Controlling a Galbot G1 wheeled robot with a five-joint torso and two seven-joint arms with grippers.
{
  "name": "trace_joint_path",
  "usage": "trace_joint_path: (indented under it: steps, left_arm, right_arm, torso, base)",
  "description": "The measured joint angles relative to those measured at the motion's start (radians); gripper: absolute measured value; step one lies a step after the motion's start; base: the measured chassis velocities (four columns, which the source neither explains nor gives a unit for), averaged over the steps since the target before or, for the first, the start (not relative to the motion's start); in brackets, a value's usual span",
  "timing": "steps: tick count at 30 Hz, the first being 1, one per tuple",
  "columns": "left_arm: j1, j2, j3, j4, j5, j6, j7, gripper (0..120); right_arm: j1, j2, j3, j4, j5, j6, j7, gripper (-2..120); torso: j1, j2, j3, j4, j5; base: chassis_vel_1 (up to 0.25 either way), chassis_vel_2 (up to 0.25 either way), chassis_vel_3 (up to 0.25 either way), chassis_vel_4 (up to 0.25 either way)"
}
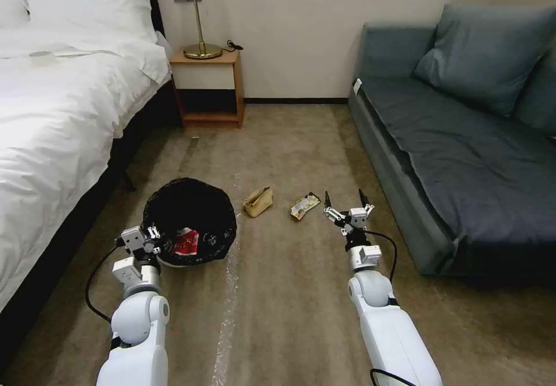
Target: Pick up the trash bin, then pick up the garbage on the floor and place it into the trash bin.
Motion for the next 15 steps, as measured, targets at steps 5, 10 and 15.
trace_joint_path:
  steps: [5,10,15]
  left_arm:
    - [0.002,-0.001,0.001,0.001,0.001,0.000,0.000,4]
    - [0.003,-0.001,0.001,0.001,0.001,-0.001,0.000,4]
    - [0.005,-0.001,0.001,-0.002,0.002,-0.001,0.000,4]
  right_arm:
    - [0.000,0.001,-0.001,-0.001,0.000,0.001,-0.001,100]
    - [0.000,0.001,-0.003,-0.001,0.000,0.002,-0.002,100]
    - [-0.001,0.004,-0.005,-0.001,0.000,0.004,-0.003,100]
  torso:
    - [0.000,0.000,0.000,-0.0001,0.0000]
    - [0.000,0.000,0.000,0.0000,0.0000]
    - [0.000,0.000,0.000,0.0000,0.0000]
  base:
    - [-0.040,0.036,0.050,-0.036]
    - [0.000,0.000,0.000,0.000]
    - [-0.035,0.058,0.052,-0.050]
